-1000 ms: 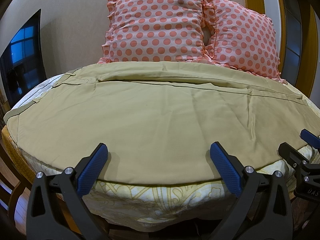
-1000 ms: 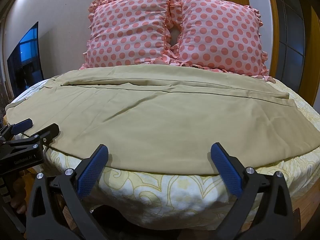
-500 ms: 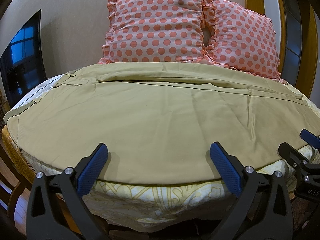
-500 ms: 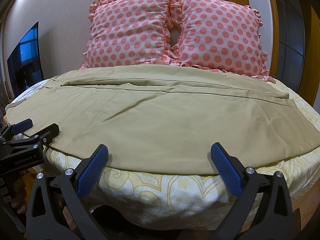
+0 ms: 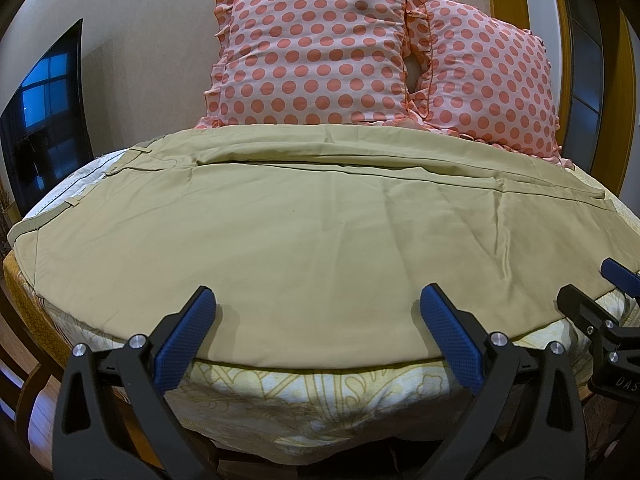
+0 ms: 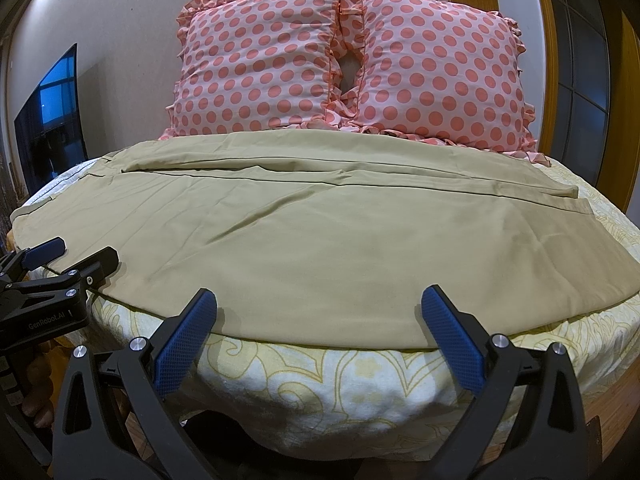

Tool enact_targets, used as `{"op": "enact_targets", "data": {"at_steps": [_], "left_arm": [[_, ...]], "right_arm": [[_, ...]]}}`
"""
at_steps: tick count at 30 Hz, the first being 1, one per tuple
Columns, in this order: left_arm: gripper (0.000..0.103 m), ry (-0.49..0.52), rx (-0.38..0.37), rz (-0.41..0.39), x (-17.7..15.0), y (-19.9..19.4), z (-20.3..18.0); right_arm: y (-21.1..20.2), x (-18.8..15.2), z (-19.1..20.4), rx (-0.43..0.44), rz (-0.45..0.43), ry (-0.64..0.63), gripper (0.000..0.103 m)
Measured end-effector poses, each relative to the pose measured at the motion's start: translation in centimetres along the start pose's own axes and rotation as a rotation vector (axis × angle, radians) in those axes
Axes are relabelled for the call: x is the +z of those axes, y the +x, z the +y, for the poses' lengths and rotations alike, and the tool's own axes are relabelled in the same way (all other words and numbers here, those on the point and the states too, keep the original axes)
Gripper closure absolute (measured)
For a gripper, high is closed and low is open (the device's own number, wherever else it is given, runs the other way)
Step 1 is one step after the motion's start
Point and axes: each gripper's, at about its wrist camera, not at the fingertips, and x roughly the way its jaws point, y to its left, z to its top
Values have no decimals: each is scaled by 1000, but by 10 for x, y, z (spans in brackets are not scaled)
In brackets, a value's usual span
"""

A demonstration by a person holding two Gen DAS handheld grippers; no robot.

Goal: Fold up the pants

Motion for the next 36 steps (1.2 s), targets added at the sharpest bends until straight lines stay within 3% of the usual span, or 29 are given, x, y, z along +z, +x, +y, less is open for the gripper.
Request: {"op": "enact_targets", "data": {"at_steps": [36], "left_arm": [[2, 4, -8, 15, 2, -1, -2]], "right_arm": [[-3, -1, 0, 10, -18, -9, 1]]}}
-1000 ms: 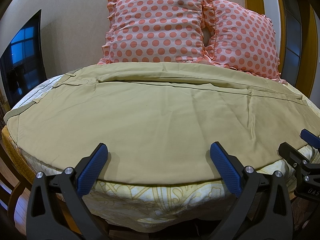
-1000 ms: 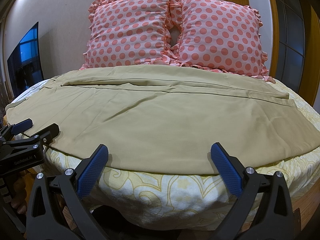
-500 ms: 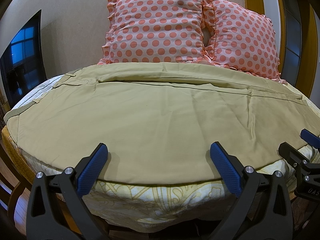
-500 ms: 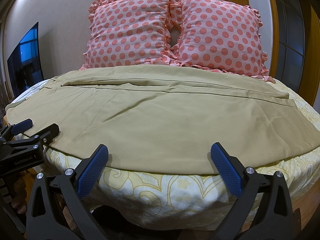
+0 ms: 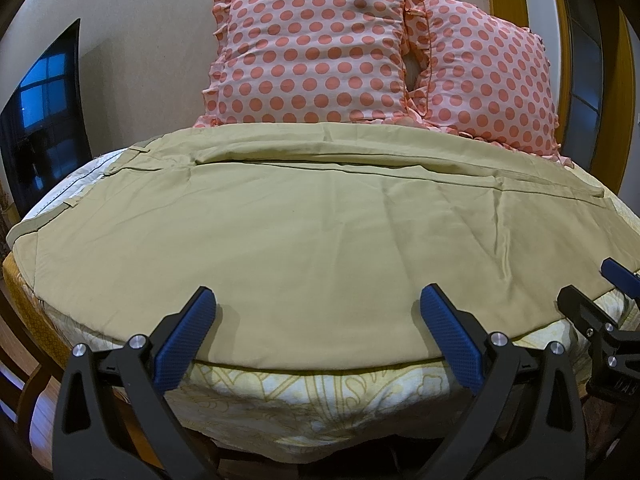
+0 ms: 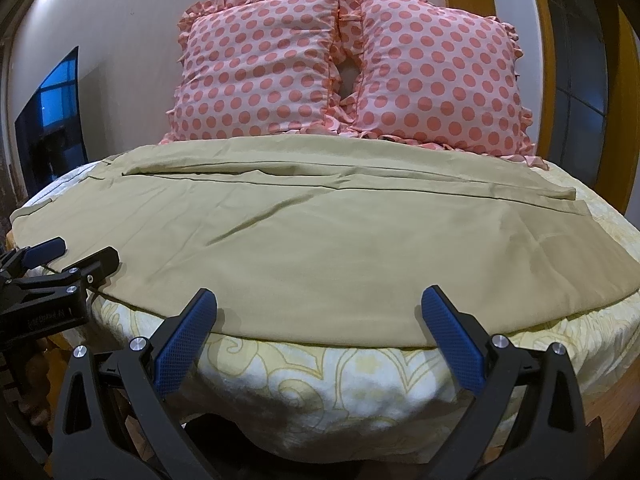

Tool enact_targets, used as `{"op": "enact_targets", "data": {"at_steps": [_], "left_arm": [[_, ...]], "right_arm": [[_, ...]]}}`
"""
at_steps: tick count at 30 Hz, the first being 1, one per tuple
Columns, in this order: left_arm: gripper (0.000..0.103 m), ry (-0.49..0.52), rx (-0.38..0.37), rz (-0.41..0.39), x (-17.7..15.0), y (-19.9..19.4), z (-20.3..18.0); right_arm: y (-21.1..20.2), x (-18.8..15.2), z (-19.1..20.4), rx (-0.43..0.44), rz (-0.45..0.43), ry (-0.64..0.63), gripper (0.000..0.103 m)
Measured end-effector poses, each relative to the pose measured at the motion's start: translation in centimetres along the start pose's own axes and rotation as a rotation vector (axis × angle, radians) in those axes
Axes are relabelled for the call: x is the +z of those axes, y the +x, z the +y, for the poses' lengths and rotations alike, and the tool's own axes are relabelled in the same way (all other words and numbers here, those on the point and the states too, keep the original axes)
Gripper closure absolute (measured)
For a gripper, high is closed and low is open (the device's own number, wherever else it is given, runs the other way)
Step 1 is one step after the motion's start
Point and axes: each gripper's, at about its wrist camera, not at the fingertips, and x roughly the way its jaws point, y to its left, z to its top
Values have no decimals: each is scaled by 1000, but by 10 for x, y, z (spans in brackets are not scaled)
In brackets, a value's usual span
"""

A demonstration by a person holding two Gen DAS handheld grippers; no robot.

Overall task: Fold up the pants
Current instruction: 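Grasp the khaki pants hem with the right gripper and lift it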

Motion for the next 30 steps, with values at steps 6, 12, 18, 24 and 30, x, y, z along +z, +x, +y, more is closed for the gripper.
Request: {"op": "enact_targets", "data": {"at_steps": [6, 12, 18, 24, 30], "left_arm": [[2, 8, -10, 39, 6, 3, 3], [2, 15, 29, 31, 33, 4, 9], [2, -33, 43, -34, 98, 21, 14], [2, -74, 36, -44, 145, 55, 21], [2, -136, 25, -7, 151, 89, 36]], "right_arm": [[1, 6, -8, 69, 35, -12, 1], [-11, 59, -66, 89, -16, 93, 1], [52, 145, -165, -120, 27, 270, 1], [170, 196, -265, -361, 193, 438, 27], [249, 203, -337, -529, 328, 643, 47]]}}
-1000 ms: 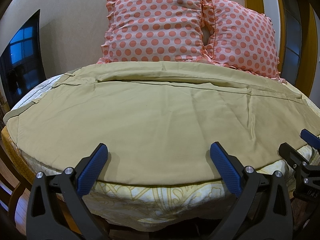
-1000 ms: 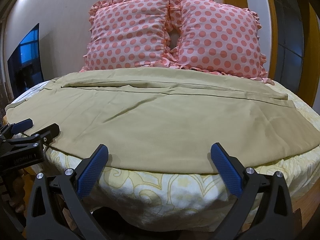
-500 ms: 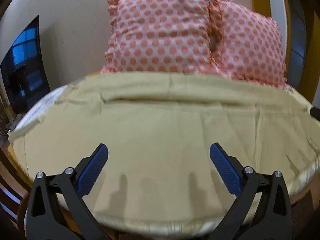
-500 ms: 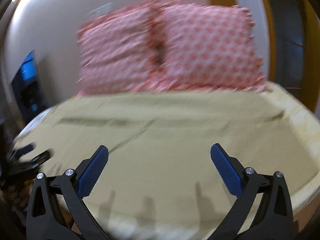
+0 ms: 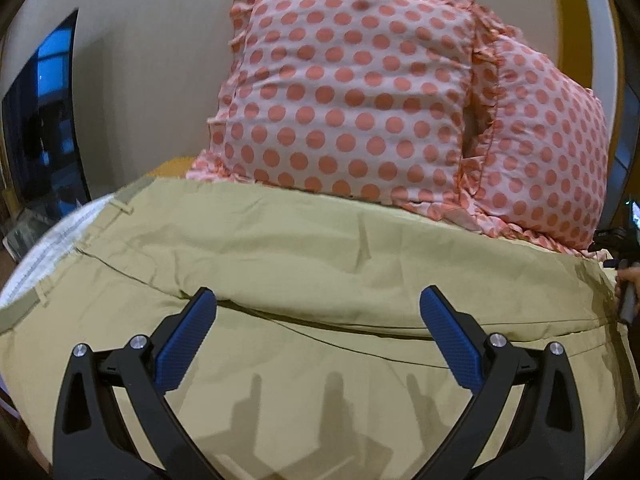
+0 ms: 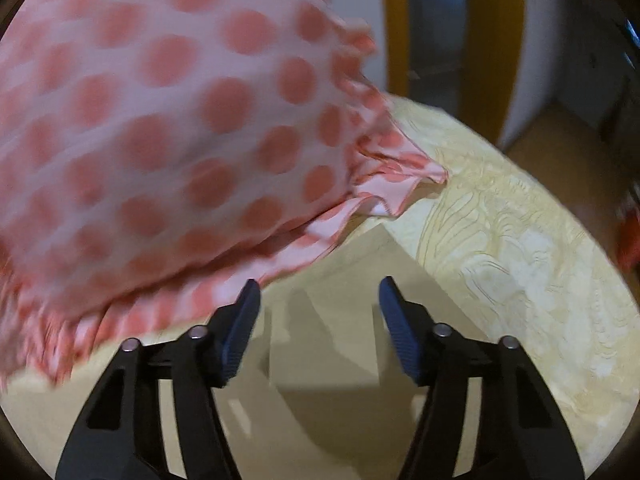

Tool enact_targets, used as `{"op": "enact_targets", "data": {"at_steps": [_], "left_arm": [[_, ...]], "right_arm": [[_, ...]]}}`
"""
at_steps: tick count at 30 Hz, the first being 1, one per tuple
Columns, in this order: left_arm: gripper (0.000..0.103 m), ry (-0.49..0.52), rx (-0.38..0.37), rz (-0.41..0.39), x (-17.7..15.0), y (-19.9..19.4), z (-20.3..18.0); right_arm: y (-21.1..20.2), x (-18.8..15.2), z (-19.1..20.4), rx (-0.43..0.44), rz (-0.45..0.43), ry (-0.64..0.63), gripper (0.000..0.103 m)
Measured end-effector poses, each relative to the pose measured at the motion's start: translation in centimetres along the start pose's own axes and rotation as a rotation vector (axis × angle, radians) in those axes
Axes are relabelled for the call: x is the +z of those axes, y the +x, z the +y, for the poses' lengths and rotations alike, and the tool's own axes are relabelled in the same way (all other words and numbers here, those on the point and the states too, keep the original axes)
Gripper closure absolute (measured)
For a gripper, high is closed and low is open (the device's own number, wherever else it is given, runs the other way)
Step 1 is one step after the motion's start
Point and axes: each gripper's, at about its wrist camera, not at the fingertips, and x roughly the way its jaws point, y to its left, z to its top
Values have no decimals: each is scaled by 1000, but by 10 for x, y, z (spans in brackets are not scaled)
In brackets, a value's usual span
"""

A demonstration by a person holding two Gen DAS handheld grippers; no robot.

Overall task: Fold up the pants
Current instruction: 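Grasp the khaki pants hem with the right gripper and lift it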

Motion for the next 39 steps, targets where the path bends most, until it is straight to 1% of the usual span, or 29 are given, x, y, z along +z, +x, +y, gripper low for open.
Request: {"op": "enact_targets", "data": {"at_steps": [1, 3, 5, 6, 7, 9, 10, 11, 12, 13, 14, 16, 19, 20, 22, 23, 25, 26, 27, 28, 29, 31, 33, 34, 35, 36, 37, 39], "left_arm": [[2, -5, -10, 5, -1, 4, 1], [2, 0, -15, 10, -4, 10, 0], [2, 11, -23, 23, -6, 14, -2], [2, 13, -35, 36, -6, 16, -2], [2, 10, -51, 51, -6, 19, -1], [2, -8, -68, 76, -6, 25, 2], [2, -19, -71, 83, -7, 26, 4], [2, -32, -74, 91, -7, 28, 6], [2, -40, -75, 96, -7, 29, 7], [2, -53, -78, 101, -8, 30, 9], [2, -62, -81, 104, -8, 31, 10], [2, -83, -85, 108, -9, 32, 14], [2, -97, -87, 110, -8, 32, 15], [2, -99, -86, 109, -8, 32, 16], [2, -103, -85, 105, -8, 31, 17], [2, -104, -85, 102, -8, 31, 17], [2, -104, -82, 99, -8, 30, 17], [2, -104, -81, 99, -8, 30, 17], [2, -104, -83, 100, -7, 31, 17], [2, -105, -83, 101, -7, 31, 17], [2, -105, -85, 101, -7, 31, 18], [2, -100, -79, 99, -7, 30, 17], [2, -95, -63, 81, -8, 26, 17], [2, -92, -53, 68, -7, 22, 17], [2, -89, -44, 54, -7, 19, 17], [2, -86, -39, 42, -6, 14, 18], [2, -79, -37, 32, -5, 10, 19], [2, -62, -52, 27, 0, 2, 22]], "right_arm": [[8, 3, 1, -16, 13, 13, 48], [25, 9, 5, -91, 34, 9, 48], [34, 9, 12, -159, 15, -44, 50], [35, 8, 16, -174, 11, -65, 50], [36, 7, 17, -175, 0, -81, 51], [36, 2, 14, -146, -16, -107, 54], [32, -2, 10, -135, -22, -119, 62], [30, -4, 5, -119, -26, -126, 74], [26, -7, -3, -80, -27, -124, 81], [24, -10, -13, -15, -17, -105, 91], [19, -15, -24, 40, -17, -84, 95], [6, -23, -37, 98, -26, -71, 97], [-28, -49, -67, 213, -67, -45, 98], [-41, -56, -76, 249, -82, -41, 99], [-79, -81, -96, 327, -114, -30, 99], [-94, -90, -107, 353, -123, -20, 99], [-124, -125, -134, 396, -128, 22, 99], [-126, -135, -143, 401, -126, 41, 99], [-131, -151, -155, 407, -112, 74, 99], [-131, -162, -163, 424, -86, 103, 98], [-128, -170, -169, 460, -49, 150, 98], [-119, -173, -177, 518, -10, 230, 97], [-115, -172, -178, 547, 10, 293, 91], [-114, -171, -178, 563, 16, 315, 77], [-112, -169, -178, 590, 19, 344, 58], [-113, -171, -179, 600, 19, 359, 49], [-111, -170, -178, 609, 23, 382, 42], [-108, -167, -178, 627, 18, 414, 42]]}}
